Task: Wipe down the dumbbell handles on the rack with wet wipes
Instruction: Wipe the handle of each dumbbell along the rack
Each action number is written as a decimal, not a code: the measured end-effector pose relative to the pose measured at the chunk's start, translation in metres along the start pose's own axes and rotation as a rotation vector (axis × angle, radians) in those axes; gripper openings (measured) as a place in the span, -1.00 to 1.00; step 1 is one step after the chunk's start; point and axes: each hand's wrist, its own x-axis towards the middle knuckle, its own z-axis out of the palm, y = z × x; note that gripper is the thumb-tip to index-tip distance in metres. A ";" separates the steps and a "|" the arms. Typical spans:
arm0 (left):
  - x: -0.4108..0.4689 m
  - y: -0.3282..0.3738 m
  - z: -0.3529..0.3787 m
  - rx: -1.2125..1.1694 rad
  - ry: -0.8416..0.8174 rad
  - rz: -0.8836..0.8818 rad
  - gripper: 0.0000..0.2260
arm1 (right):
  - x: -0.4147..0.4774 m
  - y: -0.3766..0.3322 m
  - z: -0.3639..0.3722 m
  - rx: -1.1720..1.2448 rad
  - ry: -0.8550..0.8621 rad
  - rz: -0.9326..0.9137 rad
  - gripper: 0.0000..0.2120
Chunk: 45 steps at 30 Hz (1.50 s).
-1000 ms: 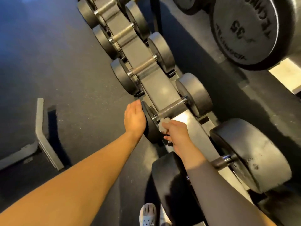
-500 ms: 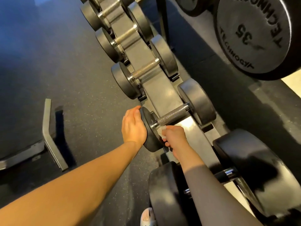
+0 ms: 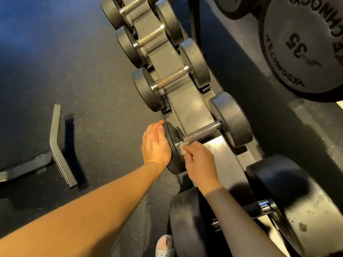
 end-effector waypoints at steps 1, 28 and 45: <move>0.000 0.000 0.000 0.002 0.002 0.001 -0.55 | 0.004 -0.001 -0.002 -0.081 -0.009 -0.093 -0.76; -0.001 0.004 -0.004 0.061 -0.034 0.001 -0.63 | 0.050 0.011 -0.034 -0.639 -0.115 -0.646 -0.88; -0.001 0.004 -0.004 0.063 -0.023 0.024 -0.61 | 0.023 -0.002 -0.027 -0.440 0.228 -0.085 -0.79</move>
